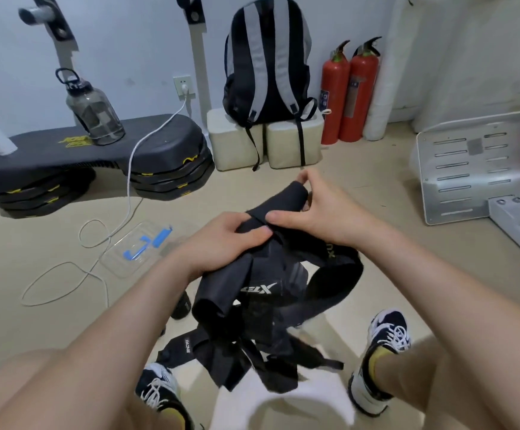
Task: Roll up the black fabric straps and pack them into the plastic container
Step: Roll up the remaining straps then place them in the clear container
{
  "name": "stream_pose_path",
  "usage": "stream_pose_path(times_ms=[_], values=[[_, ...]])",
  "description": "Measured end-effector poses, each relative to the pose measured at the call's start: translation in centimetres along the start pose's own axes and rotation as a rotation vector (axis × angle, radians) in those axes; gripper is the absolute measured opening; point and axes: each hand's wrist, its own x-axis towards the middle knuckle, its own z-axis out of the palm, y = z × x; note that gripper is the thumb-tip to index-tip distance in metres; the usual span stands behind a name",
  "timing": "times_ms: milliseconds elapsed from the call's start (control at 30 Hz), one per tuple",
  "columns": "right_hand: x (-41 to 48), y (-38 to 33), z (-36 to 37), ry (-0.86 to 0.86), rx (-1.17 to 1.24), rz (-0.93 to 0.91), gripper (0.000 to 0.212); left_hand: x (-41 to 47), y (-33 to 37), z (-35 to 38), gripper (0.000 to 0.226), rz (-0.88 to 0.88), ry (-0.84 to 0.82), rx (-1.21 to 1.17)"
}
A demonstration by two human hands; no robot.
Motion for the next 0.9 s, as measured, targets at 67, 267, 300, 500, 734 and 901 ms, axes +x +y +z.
stream_pose_path(times_ms=[67,267,300,500,734,901], values=[[0.3,-0.1,0.7,0.059,-0.121,-0.009,0.076,-0.3,0.4,0.5,0.011,0.057,0.108,0.312],[1.1,0.0,0.7,0.091,0.025,-0.001,0.035,-0.7,0.4,1.4,0.034,0.101,0.28,1.01],[1.2,0.0,0.5,0.088,0.154,0.007,0.023,-0.6,0.3,1.2,0.039,0.093,0.249,0.882],[0.9,-0.4,-2.6,0.158,0.721,0.018,0.01,-0.8,-0.4,-0.5,0.013,-0.163,-0.055,0.008],[1.5,0.3,-3.0,0.326,0.814,0.048,0.014,-1.1,-2.0,1.9,0.007,-0.282,-0.226,0.096],[2.4,2.7,-6.4,0.623,0.804,0.12,0.014,-2.4,-2.6,0.9,0.017,-0.164,-0.162,0.205]])
